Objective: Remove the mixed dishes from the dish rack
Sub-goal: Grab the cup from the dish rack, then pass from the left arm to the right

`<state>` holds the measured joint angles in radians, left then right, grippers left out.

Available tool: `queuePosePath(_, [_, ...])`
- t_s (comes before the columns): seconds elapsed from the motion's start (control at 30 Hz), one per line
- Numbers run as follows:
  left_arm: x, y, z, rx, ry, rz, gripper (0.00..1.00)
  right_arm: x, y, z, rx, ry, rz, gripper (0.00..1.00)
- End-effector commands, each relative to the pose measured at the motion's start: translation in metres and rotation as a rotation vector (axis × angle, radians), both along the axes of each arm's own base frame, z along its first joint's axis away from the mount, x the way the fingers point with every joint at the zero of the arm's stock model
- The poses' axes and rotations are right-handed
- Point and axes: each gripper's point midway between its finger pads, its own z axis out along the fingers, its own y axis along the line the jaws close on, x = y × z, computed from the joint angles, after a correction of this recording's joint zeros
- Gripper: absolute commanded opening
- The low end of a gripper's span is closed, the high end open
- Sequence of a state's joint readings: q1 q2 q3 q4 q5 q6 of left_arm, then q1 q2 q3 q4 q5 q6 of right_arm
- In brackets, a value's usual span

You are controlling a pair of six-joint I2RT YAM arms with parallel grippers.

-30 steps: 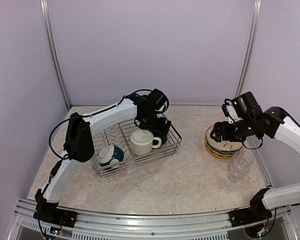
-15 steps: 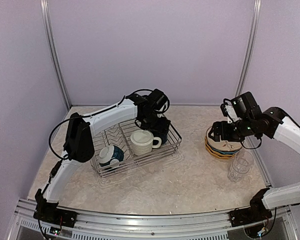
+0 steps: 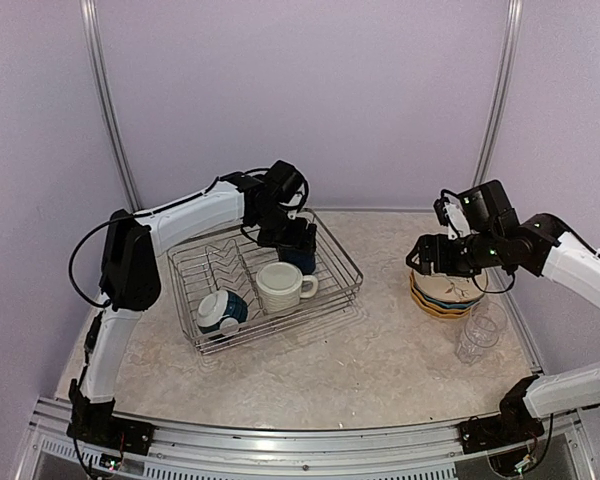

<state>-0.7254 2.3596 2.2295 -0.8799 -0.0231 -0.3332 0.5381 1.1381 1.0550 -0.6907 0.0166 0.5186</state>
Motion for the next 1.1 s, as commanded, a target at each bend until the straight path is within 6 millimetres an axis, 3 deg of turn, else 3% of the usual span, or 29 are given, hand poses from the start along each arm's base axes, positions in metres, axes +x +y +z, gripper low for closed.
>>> queuePosePath(0.0, [0.018, 0.01, 0.084, -0.168, -0.122, 0.012, 0.18, 0.008, 0.012, 0.007, 0.064, -0.02, 0.015, 0.83])
queuePosePath(0.23, [0.018, 0.028, 0.123, -0.339, -0.108, 0.019, 0.16, 0.017, 0.033, 0.018, 0.16, -0.053, 0.053, 0.83])
queuePosePath(0.33, [0.014, 0.034, 0.154, -0.506, -0.101, 0.007, 0.16, 0.023, 0.053, 0.029, 0.247, -0.089, 0.105, 0.83])
queuePosePath(0.37, [0.009, 0.037, 0.171, -0.572, -0.106, -0.006, 0.16, 0.025, 0.059, 0.032, 0.275, -0.101, 0.122, 0.83])
queuePosePath(0.6, [-0.024, 0.038, 0.224, -0.855, -0.133, -0.144, 0.17, 0.035, 0.105, 0.061, 0.564, -0.159, 0.248, 0.85])
queuePosePath(0.8, [-0.054, 0.02, 0.241, -0.983, -0.234, -0.276, 0.17, 0.034, 0.136, 0.097, 0.855, -0.163, 0.343, 0.85])
queuePosePath(1.07, [-0.095, -0.022, 0.247, -0.994, -0.461, -0.469, 0.17, 0.025, 0.159, 0.115, 1.012, -0.122, 0.409, 0.85])
